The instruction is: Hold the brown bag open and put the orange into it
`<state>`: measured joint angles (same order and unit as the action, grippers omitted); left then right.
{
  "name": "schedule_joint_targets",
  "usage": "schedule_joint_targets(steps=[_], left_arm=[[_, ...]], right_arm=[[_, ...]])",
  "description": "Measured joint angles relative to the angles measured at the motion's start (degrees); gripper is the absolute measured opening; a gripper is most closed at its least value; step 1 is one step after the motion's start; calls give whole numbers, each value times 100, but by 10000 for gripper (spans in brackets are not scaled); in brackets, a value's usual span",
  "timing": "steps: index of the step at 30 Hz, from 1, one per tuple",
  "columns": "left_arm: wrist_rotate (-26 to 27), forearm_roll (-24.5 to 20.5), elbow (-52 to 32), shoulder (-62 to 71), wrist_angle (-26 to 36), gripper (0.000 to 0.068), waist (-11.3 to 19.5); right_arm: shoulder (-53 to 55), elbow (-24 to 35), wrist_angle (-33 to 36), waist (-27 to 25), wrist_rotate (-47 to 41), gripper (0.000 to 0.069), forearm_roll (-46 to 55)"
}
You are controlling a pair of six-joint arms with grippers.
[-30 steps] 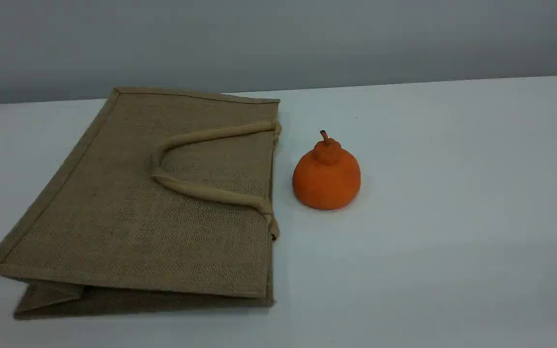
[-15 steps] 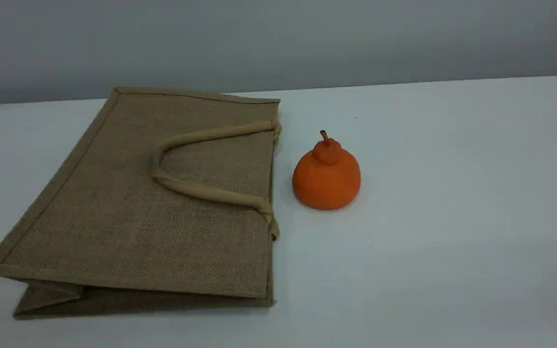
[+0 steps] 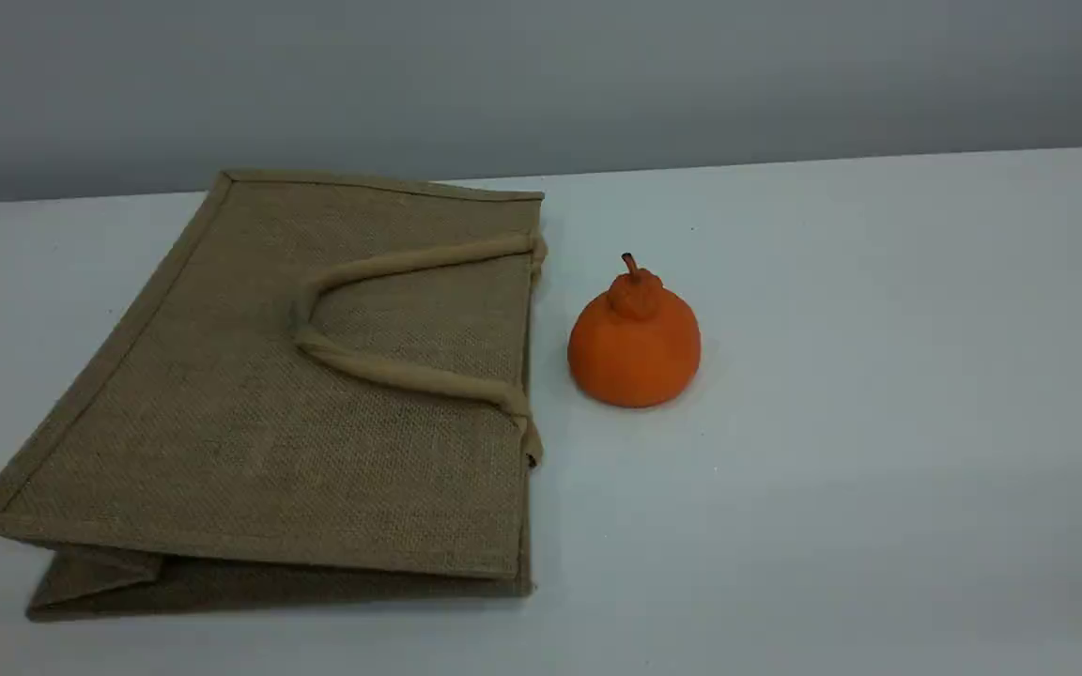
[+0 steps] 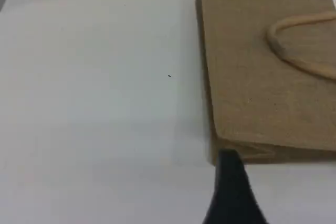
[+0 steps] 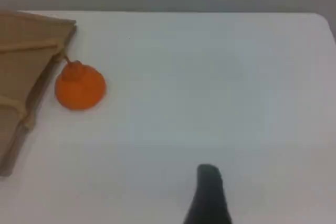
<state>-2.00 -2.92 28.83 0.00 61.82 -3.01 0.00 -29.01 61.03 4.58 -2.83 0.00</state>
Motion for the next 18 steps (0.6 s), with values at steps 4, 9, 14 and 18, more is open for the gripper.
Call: schedule_joint_targets(steps=[4, 9, 14, 18], left_arm=[[43, 0, 61, 14, -50, 414, 0], [112, 195, 390, 421, -349, 414, 0], [-127, 195, 726, 1440, -448, 414, 0], [-400, 214, 837, 2381, -797, 414, 0]], right_arm=[[0, 0, -12, 0, 88, 479, -48], [155, -65, -62, 0, 462, 479, -444], [853, -173, -709, 0, 476, 479, -967], [1549, -173, -1302, 0, 699, 479, -1543]])
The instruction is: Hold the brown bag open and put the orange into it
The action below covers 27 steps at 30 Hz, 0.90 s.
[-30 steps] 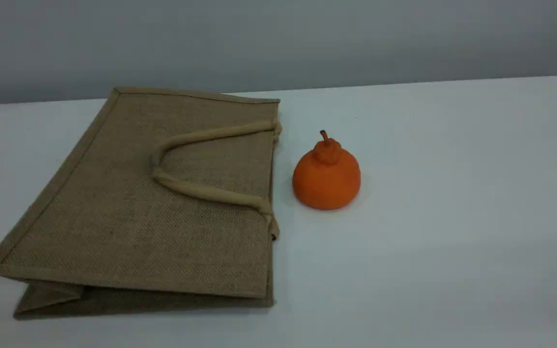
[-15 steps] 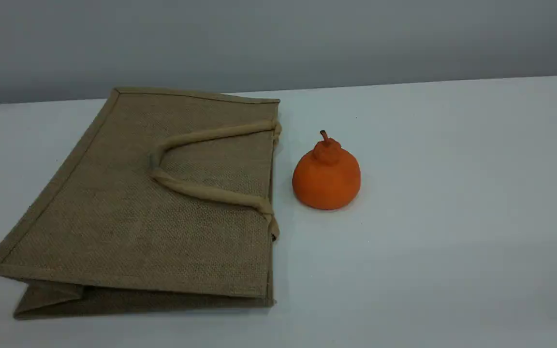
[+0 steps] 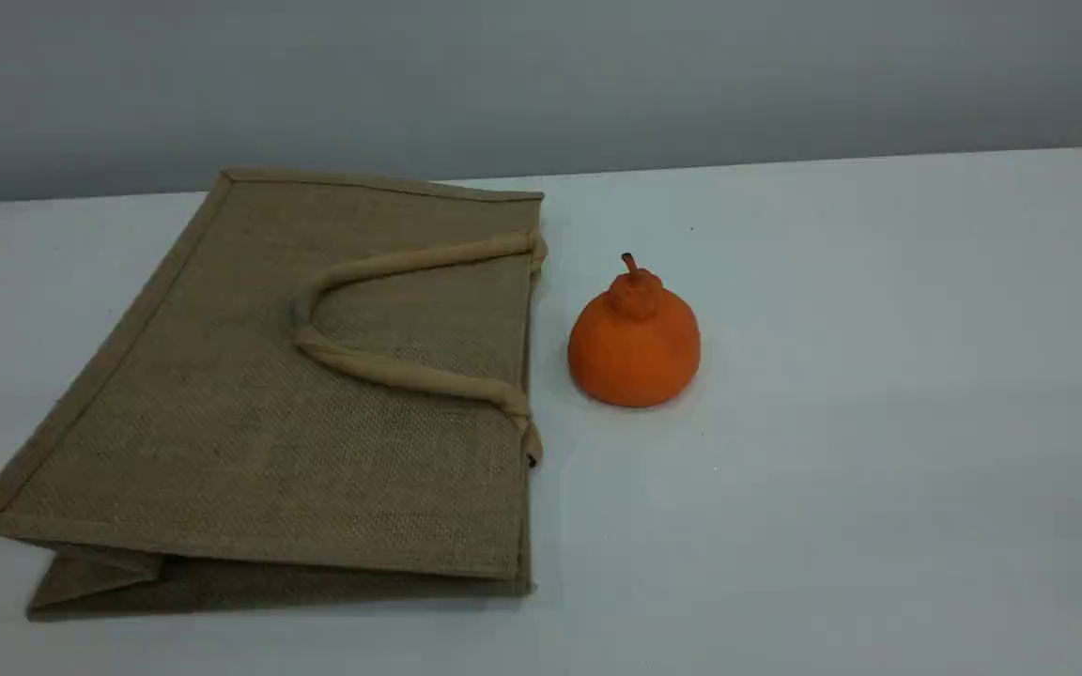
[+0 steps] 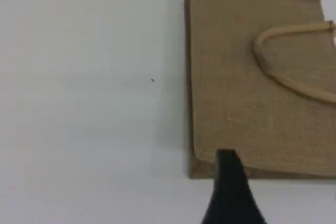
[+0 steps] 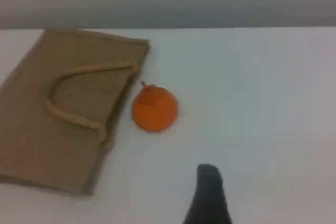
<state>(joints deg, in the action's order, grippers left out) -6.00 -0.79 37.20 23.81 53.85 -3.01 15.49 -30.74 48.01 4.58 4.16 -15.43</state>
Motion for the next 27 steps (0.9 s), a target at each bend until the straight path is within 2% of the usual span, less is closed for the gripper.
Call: schedule_joint_targets(steps=[7, 11, 17, 20, 27], left_arm=[[-312, 79, 0, 1627, -1099, 414, 0], [-421, 79, 0, 2628, -1774, 414, 0], [-419, 380, 73, 4122, -2660, 414, -18], [-313, 575, 251, 4794, -3008, 414, -133], [-196, 568, 911, 6201, -3369, 414, -516]], right_arm=[[1383, 0, -866, 0, 685, 479, -1063], [2216, 0, -1173, 0, 1357, 479, -1797], [3395, 0, -1693, 0, 2458, 479, -3064], [3903, 0, -1872, 5, 2975, 479, -3667], [4882, 0, -1975, 5, 4266, 479, -5012]])
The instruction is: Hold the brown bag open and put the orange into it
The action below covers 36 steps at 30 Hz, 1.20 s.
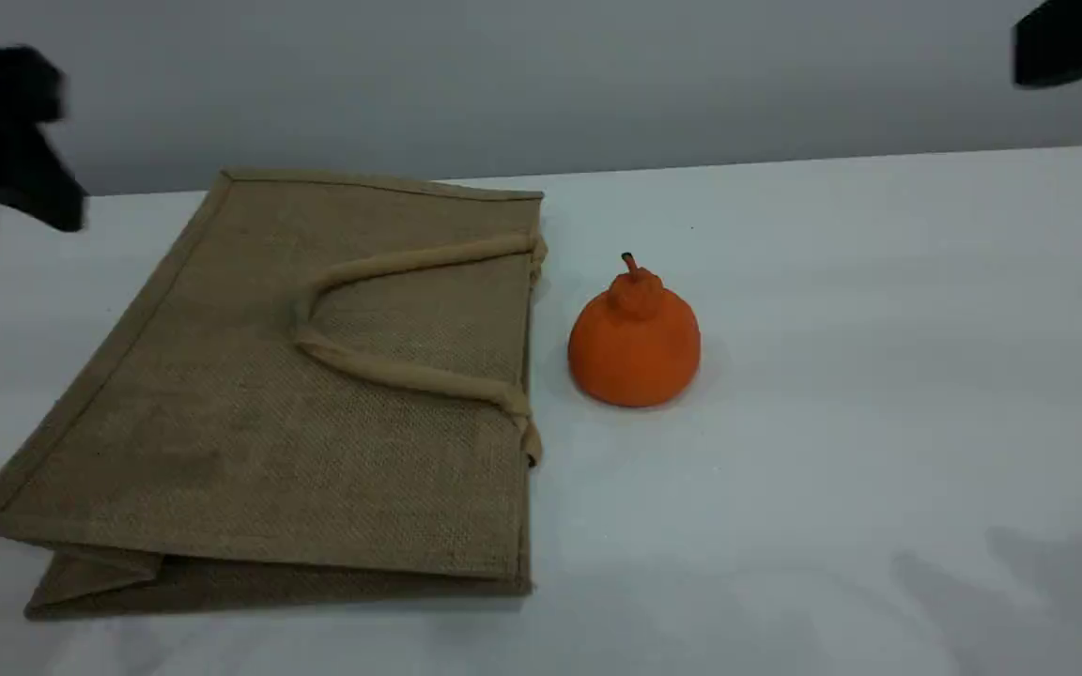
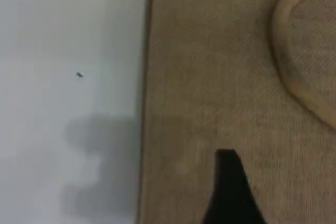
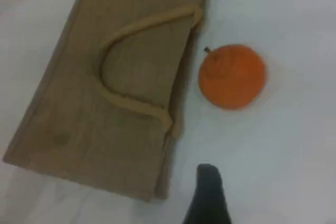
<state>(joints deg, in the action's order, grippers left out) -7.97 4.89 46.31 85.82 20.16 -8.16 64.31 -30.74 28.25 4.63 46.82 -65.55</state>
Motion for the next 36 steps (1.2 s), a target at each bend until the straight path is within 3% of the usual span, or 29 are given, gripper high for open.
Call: schedule_joint_targets(steps=[11, 18, 36], left_arm=[[-177, 17, 1274, 1933, -117, 414, -421], [-223, -3, 1960, 2801, -61, 414, -573], [-671, -26, 2020, 3442, -770, 414, -571]], right_arm=[[611, 0, -217, 0, 1263, 479, -1272], [696, 0, -201, 0, 1517, 479, -1570], [797, 0, -180, 0, 1558, 479, -1662]])
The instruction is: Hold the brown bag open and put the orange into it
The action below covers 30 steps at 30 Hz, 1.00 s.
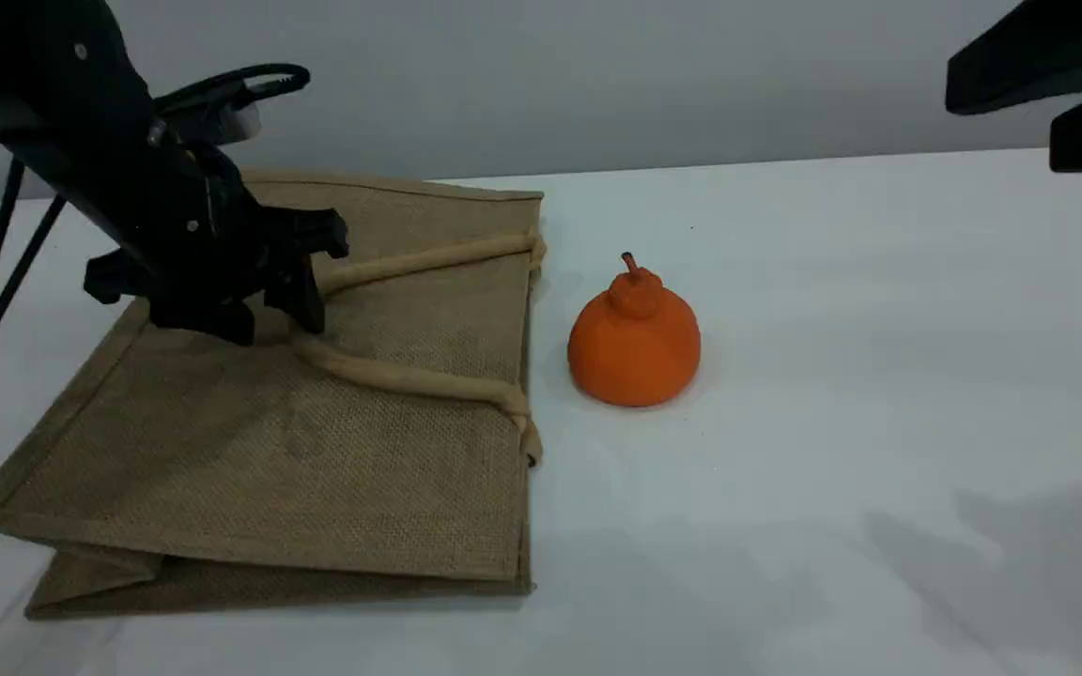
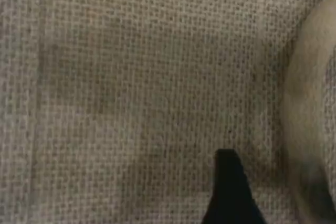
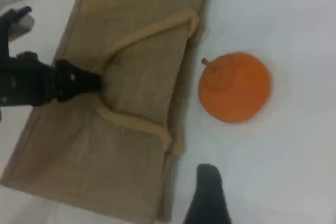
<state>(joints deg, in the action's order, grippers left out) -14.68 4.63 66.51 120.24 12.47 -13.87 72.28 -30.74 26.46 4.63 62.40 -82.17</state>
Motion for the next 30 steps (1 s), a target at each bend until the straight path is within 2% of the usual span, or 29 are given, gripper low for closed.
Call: schedule_joint_targets(steps=[2, 9, 15, 17, 24, 30], left_arm=[[-149, 6, 0, 7, -25, 414, 0], [-163, 13, 78, 212, -148, 414, 0], [-231, 9, 482, 520, 93, 407, 0], [-231, 9, 602, 554, 244, 378, 0], [-154, -4, 628, 554, 452, 183, 0], [-142, -9, 628, 554, 493, 162, 0]], right_arm=[[0, 0, 0, 0, 65, 479, -53], [0, 0, 6, 0, 100, 479, -95], [0, 0, 17, 0, 100, 479, -106], [0, 0, 17, 0, 100, 479, -106], [0, 0, 17, 0, 105, 479, -113], [0, 0, 11, 0, 119, 479, -114]])
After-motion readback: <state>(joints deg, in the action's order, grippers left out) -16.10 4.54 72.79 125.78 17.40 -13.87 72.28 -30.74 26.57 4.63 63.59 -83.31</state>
